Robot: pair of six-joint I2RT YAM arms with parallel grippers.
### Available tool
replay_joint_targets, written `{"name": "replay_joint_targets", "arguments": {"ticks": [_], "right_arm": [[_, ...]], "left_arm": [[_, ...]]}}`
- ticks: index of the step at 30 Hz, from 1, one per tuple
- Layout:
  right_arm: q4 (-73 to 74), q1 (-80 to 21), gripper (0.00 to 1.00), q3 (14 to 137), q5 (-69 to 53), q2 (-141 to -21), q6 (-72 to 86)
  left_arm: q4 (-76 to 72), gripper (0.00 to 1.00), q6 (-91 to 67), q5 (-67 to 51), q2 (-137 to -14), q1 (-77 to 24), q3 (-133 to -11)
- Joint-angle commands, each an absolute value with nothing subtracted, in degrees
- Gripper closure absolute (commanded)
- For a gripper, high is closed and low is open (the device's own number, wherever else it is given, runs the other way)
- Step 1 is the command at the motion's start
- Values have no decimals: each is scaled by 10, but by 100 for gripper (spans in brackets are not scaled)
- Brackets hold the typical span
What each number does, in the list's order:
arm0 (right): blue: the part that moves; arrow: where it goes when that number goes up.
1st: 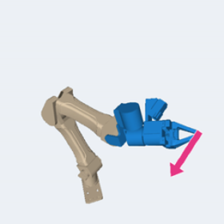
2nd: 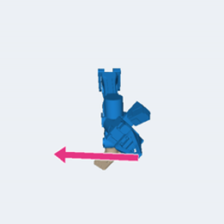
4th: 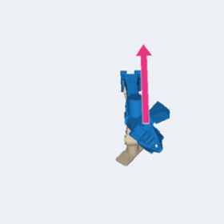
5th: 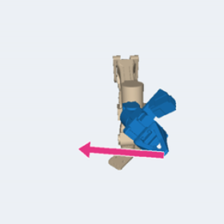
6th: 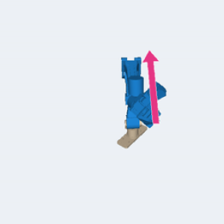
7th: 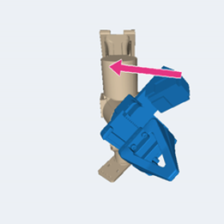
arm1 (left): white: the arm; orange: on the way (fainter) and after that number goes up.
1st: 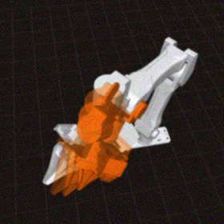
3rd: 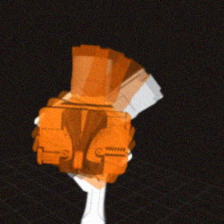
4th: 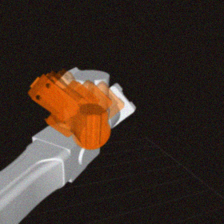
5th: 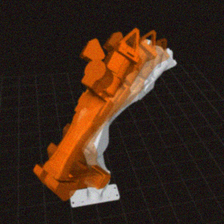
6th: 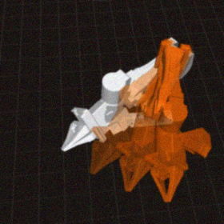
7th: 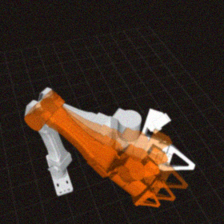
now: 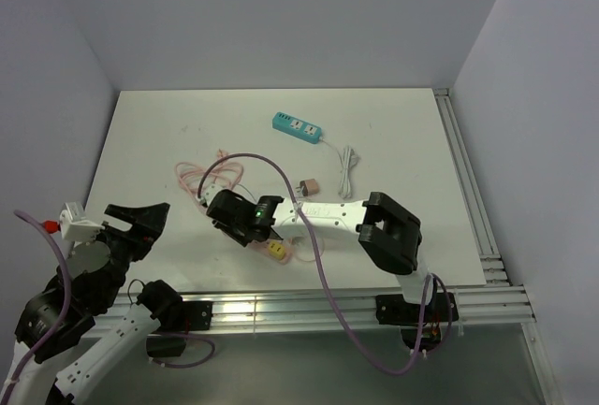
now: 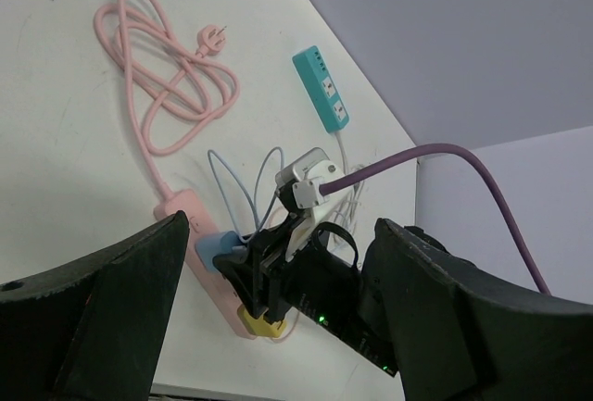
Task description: Insert the plug
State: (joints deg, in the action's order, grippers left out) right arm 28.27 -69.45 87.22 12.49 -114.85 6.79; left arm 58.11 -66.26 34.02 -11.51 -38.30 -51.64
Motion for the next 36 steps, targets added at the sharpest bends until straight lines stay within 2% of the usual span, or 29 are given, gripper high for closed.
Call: {"name": "replay_joint_targets", "arguments": {"ticks": [1, 16, 22, 25, 28, 29, 31, 32, 34, 35, 36], "right_arm": [[314, -704, 100, 817, 104, -1243, 112], [273, -736, 100, 762, 82, -1310, 158], [229, -738, 100, 724, 86, -1270, 160], [234, -736, 100, 753, 105, -1246, 149], [258, -736, 80, 804, 132, -1210, 136], [271, -735, 53, 817, 134, -1202, 132], [280, -731, 37, 855, 149, -1180, 126], [293, -730, 22, 866, 151, -1161, 127], [308, -725, 6, 900, 156, -1133, 129], [322, -723, 1, 908, 157, -1123, 133], [330, -722, 1, 917, 154, -1114, 136]], "left_arm": [[581, 14, -669, 324, -117, -383, -526], [596, 14, -676, 301, -117, -383, -539], [592, 13, -685, 304, -100, -384, -522], [585, 12, -686, 305, -101, -383, -518], [587, 11, -683, 301, -114, -383, -525], [587, 11, -682, 301, -118, -383, -527], [588, 10, -679, 303, -127, -383, -534], [590, 9, -679, 305, -130, -383, -536], [591, 9, -677, 310, -134, -383, -540], [590, 8, -677, 311, -134, -383, -539], [589, 8, -675, 311, -132, -383, -539]]}}
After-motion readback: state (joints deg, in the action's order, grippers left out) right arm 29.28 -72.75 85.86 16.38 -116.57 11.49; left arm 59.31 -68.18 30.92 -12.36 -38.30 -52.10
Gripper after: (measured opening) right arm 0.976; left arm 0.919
